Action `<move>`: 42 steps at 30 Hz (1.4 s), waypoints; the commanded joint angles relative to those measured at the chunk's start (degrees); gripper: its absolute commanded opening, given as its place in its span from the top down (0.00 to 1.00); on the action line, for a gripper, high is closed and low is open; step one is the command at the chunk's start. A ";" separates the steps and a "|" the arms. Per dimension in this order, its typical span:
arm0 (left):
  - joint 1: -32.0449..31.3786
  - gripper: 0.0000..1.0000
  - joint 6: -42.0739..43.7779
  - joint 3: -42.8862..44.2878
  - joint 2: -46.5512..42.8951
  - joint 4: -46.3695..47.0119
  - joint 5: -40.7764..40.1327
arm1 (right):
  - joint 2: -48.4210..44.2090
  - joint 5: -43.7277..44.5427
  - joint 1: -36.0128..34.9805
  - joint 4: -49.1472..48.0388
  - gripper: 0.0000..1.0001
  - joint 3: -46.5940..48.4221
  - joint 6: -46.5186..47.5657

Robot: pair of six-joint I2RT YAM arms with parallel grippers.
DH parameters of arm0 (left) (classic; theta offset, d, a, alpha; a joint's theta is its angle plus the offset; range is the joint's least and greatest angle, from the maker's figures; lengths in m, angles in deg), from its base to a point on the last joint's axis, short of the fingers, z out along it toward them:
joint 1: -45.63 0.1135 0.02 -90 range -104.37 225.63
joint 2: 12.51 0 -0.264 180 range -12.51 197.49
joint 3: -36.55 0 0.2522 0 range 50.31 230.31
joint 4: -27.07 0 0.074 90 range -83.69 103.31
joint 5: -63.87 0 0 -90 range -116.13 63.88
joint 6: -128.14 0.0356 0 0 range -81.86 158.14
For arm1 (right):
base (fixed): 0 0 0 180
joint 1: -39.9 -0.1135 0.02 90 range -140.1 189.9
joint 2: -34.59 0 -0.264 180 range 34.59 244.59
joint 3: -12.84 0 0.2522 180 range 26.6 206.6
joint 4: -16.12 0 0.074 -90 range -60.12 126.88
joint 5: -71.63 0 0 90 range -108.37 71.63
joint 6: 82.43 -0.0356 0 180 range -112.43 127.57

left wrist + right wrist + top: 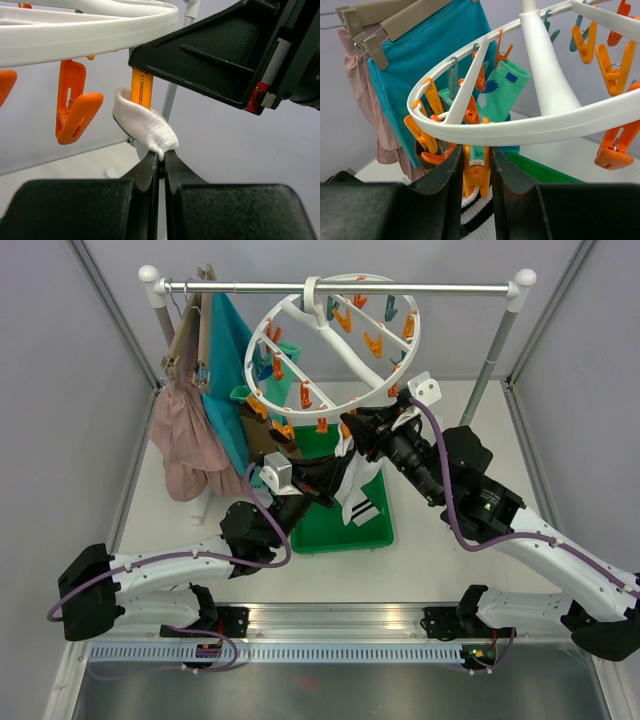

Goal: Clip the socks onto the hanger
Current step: Clamp the sock onto the hanger, then pick up the sock from the bin.

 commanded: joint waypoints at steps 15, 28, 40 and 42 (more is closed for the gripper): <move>0.24 0.98 -3.24 9.42 -9.76 -29.29 -15.35 | -8.57 -0.94 -0.30 8.74 0.29 -1.64 -7.06; 0.24 0.98 -4.74 15.31 -17.50 -53.73 -28.17 | -10.43 7.33 -0.30 14.90 0.29 -13.76 -10.49; 0.33 0.98 -1.75 21.90 -19.61 -68.15 -39.78 | 6.62 8.74 -0.03 14.37 0.33 -20.00 -14.89; 0.33 0.98 -0.52 22.61 -19.70 -68.42 -41.01 | 9.51 8.12 0.40 13.67 0.34 -20.80 -15.68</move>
